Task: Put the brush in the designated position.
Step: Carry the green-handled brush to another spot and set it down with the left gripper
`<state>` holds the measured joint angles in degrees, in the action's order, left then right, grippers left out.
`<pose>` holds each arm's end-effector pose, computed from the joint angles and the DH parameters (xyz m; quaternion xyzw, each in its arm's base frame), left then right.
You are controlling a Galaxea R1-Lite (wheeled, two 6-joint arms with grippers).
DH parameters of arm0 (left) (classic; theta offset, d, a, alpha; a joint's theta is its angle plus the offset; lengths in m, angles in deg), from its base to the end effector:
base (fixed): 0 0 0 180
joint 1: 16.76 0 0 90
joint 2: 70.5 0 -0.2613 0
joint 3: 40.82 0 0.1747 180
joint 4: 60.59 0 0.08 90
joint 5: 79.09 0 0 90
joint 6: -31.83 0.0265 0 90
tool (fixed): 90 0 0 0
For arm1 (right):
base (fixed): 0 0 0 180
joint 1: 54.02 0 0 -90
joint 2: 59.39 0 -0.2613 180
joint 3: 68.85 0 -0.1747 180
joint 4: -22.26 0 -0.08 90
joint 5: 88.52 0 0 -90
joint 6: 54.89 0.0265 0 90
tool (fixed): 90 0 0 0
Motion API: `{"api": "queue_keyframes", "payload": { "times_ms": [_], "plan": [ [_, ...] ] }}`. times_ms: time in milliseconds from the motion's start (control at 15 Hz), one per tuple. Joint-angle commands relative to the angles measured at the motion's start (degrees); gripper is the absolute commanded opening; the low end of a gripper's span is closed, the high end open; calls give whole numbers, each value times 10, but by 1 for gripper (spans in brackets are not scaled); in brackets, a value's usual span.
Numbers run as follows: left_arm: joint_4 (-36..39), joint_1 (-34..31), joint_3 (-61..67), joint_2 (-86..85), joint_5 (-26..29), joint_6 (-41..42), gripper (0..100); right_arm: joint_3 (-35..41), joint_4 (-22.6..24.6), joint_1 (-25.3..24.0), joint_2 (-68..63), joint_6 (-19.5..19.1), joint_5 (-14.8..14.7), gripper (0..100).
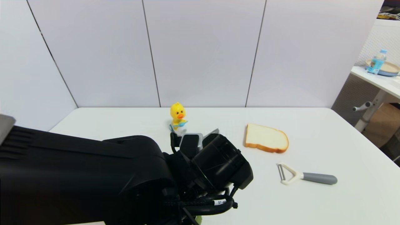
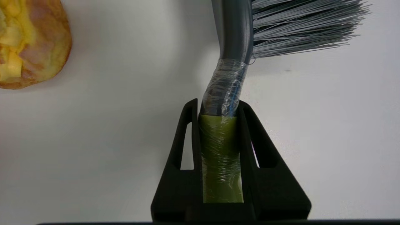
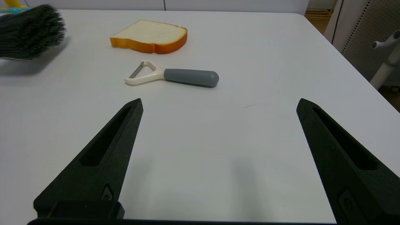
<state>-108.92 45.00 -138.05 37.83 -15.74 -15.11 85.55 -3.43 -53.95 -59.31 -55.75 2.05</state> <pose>0.1554 -0.2643 0.1251 -0.0128 0.4303 -0.0988 0.8972 0.0026 0.0003 0.0753 -0.0075 0.0001 0.0044 1.0000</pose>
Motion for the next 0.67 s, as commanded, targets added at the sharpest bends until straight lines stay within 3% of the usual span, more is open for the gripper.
{"api": "queue_keyframes", "payload": {
  "times_ms": [67,667],
  "plan": [
    [10,-11,4,10,-4,-3,0,1,0,0,-1,0,0,100],
    [21,-60,4,14,-3,40,0,1,0,0,-1,0,0,100]
  ]
}}
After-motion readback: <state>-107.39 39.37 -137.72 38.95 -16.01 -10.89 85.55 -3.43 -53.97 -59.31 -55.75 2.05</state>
